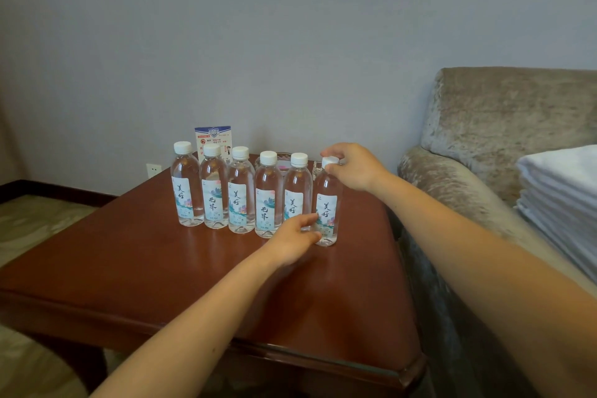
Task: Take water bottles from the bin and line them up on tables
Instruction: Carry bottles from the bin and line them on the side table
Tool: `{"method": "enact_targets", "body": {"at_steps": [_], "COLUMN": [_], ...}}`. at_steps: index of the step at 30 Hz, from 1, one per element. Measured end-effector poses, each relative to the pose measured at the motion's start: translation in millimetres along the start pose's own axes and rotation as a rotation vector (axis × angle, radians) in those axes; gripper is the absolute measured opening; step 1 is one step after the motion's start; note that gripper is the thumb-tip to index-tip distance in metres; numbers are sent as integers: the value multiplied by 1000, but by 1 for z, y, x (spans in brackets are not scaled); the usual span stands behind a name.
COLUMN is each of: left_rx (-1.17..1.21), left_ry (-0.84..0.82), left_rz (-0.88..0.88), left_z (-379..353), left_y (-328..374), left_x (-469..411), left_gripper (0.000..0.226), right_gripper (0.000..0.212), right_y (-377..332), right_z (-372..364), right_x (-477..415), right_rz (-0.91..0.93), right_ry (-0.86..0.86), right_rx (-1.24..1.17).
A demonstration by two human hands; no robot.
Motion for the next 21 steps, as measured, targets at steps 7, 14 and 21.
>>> {"method": "enact_targets", "body": {"at_steps": [7,14,21], "left_rx": [-41,-501,-743], "left_ry": [63,222,186], "left_rz": [-82,-139,-180], "left_z": [8,17,9], "left_y": [-2,-31,-42], "left_x": [13,47,59], "left_gripper": [45,43,53], "right_gripper": [68,71,68], "right_y": [20,44,81], "right_z": [-10,-32,-90], "right_x": [35,118,158], "right_rz": [-11,-44,-274], "right_ry": [128,544,72], "right_rx": [-191,-227,144]}}
Point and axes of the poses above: each hand's wrist, its own x-axis away from the middle knuckle, its own z-axis out of the back of the hand, y = z × x, the point moved 8 cm from there along -x, towards the middle knuckle, and after that the axes turned 14 degrees about -x, right-handed, at the moved point
